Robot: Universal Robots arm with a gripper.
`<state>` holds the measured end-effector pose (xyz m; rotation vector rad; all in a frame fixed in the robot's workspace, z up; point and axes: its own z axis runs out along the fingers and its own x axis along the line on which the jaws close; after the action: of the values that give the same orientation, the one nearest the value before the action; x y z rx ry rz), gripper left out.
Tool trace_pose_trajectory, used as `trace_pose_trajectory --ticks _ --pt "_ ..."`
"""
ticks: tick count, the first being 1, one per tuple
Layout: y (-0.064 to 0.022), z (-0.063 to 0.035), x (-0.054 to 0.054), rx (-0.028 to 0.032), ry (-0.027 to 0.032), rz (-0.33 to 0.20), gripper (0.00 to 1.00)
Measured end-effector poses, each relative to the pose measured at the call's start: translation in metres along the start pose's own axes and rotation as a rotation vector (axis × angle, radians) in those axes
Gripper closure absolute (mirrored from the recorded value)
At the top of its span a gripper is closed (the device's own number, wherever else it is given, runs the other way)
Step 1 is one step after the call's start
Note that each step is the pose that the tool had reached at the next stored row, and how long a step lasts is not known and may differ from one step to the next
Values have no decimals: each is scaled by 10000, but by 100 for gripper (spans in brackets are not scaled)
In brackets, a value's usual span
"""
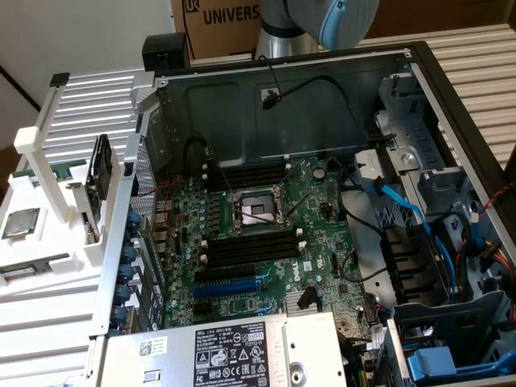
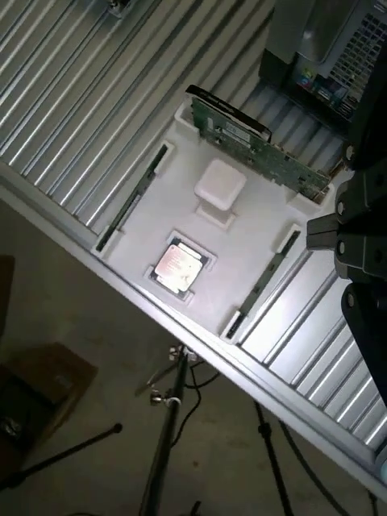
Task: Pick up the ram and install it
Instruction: 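Pick up the ram and move it above insertion slot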
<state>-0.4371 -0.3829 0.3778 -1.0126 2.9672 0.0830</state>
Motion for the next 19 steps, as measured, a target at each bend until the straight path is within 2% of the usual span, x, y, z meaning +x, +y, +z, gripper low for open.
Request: trace_pose_trajectory --ticks 10,11,17,19 --pt "-2 30 0 -41 90 -1835 90" --pt "-2 36 0 -49 107 -2193 90" --pt "-3 56 1 -75 159 -3299 90" --pt "-5 84 2 -85 180 -3843 90"
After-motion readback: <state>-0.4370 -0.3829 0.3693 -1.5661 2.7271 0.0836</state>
